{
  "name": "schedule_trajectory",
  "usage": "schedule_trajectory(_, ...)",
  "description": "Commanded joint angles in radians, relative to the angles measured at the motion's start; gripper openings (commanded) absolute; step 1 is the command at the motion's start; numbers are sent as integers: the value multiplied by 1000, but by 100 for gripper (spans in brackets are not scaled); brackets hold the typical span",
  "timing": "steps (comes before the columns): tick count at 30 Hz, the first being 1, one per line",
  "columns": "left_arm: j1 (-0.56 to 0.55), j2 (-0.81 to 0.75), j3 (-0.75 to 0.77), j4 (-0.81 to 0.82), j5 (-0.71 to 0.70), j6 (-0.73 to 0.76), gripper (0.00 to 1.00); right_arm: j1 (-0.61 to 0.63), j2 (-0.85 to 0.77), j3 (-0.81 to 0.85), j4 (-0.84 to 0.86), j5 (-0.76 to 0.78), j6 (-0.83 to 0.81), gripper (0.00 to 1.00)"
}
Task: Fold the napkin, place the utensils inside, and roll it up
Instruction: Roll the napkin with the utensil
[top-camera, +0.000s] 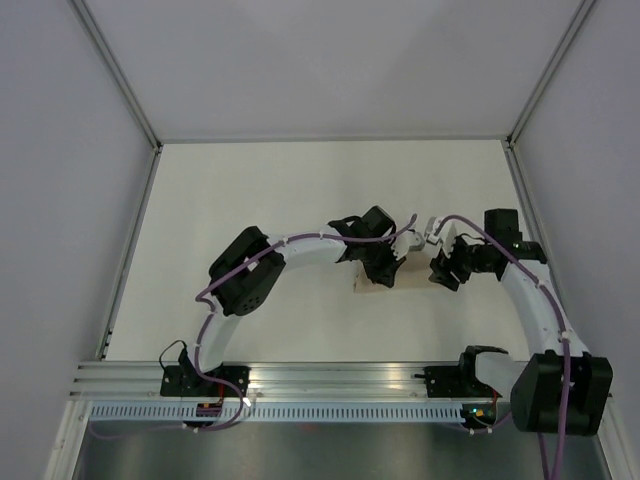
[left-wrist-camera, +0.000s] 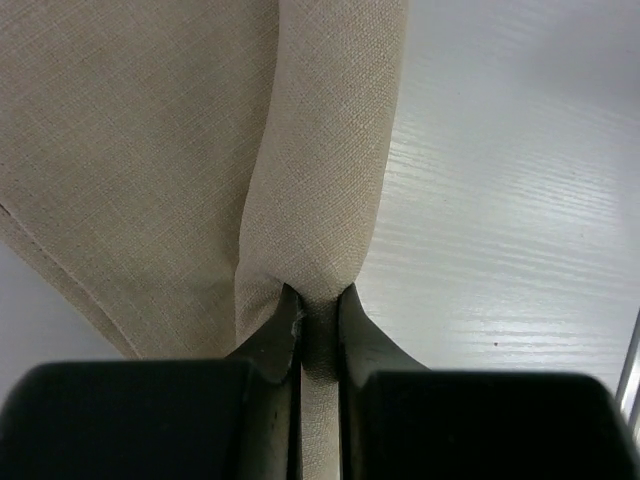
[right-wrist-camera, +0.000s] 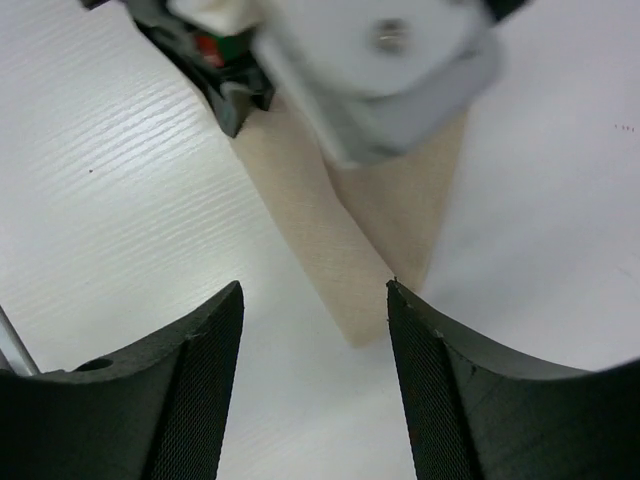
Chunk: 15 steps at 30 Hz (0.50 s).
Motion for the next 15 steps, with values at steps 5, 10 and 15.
schedule_trajectory(5, 42, 152, 51, -319, 129, -135, 2, 279, -219, -283, 407, 219, 73, 66)
schedule_trajectory(10, 50, 181, 88, -372, 149, -145, 2, 422, -221, -411, 597, 378, 91, 67)
schedule_trajectory(15, 55, 195, 101, -391, 173, -158, 2, 505, -196, -491, 748, 489, 84, 67)
